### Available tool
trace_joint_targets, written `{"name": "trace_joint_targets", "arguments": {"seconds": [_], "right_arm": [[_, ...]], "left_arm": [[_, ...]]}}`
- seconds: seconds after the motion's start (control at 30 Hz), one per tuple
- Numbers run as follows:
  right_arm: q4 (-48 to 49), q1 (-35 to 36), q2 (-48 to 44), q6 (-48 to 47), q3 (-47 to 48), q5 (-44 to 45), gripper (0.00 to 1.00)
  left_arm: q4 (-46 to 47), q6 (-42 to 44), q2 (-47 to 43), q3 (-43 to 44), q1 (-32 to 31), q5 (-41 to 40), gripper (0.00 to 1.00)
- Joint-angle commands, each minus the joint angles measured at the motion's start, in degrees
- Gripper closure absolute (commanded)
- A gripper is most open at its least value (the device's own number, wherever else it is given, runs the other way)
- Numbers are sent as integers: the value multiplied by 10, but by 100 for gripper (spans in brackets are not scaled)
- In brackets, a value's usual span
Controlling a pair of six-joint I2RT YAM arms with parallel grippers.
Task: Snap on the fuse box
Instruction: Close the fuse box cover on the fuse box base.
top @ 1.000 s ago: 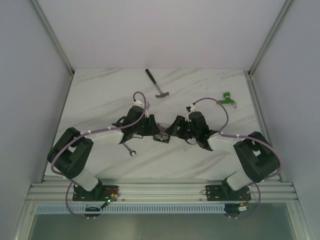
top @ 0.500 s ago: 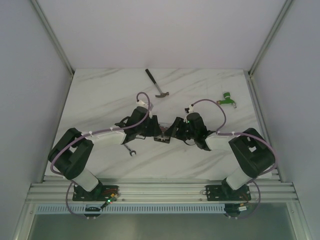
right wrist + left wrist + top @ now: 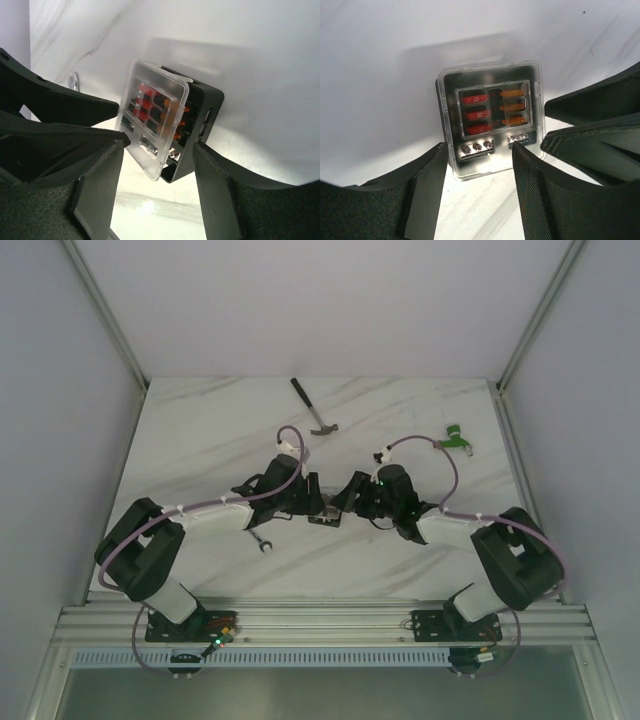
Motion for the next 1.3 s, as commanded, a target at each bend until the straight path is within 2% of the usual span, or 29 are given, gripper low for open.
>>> {"name": "trace_joint_targets", "arguments": {"seconds": [0.0, 0.17, 0.33, 0.93, 1.27], "right_arm": [[-26, 4, -43, -28, 4, 42, 36], [-47, 4, -38, -35, 25, 66, 39], [-29, 5, -17, -33, 38, 49, 45], [-5, 5, 27, -18, 58, 13, 57], [-13, 10, 14, -14, 54, 12, 58]], "left_arm": [[-6, 7, -22, 6, -3, -6, 35], [-7, 10, -19, 12, 2, -14, 29], [-8, 12, -1, 23, 10, -7, 26], [-7, 19, 21, 44, 5, 46, 31], [-8, 19, 11, 45, 2, 47, 31]]}}
